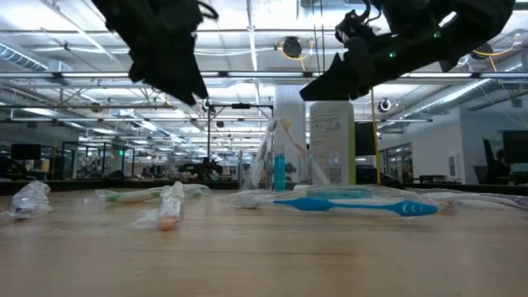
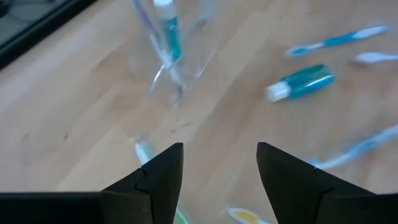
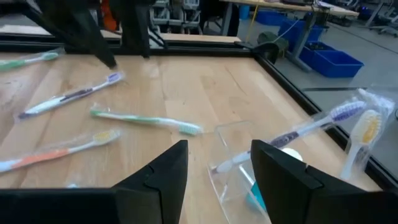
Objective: Pick & Place toothbrushing station
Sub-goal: Put the top green toothbrush into the transparent organizer
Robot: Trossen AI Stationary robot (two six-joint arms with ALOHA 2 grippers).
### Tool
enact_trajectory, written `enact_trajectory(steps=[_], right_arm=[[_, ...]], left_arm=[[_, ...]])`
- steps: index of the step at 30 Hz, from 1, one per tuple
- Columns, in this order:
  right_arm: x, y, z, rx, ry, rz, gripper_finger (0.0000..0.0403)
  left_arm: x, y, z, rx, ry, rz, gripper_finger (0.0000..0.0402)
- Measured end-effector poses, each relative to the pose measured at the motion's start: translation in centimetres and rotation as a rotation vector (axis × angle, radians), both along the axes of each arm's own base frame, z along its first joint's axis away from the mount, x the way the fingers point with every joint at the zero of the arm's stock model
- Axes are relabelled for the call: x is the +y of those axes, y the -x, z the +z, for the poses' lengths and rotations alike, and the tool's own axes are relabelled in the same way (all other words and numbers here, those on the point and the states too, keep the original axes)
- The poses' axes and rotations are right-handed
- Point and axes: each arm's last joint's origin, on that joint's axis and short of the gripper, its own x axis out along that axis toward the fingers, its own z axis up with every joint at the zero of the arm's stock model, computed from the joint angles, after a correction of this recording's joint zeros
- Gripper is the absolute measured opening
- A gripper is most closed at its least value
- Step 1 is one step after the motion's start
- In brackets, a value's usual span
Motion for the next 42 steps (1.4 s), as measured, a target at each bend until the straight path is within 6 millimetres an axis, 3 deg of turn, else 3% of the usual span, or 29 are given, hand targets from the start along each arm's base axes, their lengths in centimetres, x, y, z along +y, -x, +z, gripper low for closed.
enact_trajectory(steps=[11, 18, 25, 42], right_arm=[[0.0, 0.0, -0.2, 0.014, 0.0, -0.001, 0.0165], [0.0, 0.0, -0.2, 0.017, -0.001, -0.001, 0.0165], [0.0, 0.0, -0.2, 0.017, 0.0, -0.002, 0.0165], [0.0, 0.0, -0.2, 0.016, 0.0, -0.003, 0.0165]], left_arm=[[4.9, -1.6, -4.6, 0.154, 0.139, 0.284, 0.0211], [6.0, -2.4, -8.0, 0.298, 0.19, 0.266, 0.0211], [6.9, -2.5, -9.3, 0.354, 0.252, 0.284, 0.0207], [7.3, -2.4, -9.4, 0.379, 0.316, 0.252, 0.0014]])
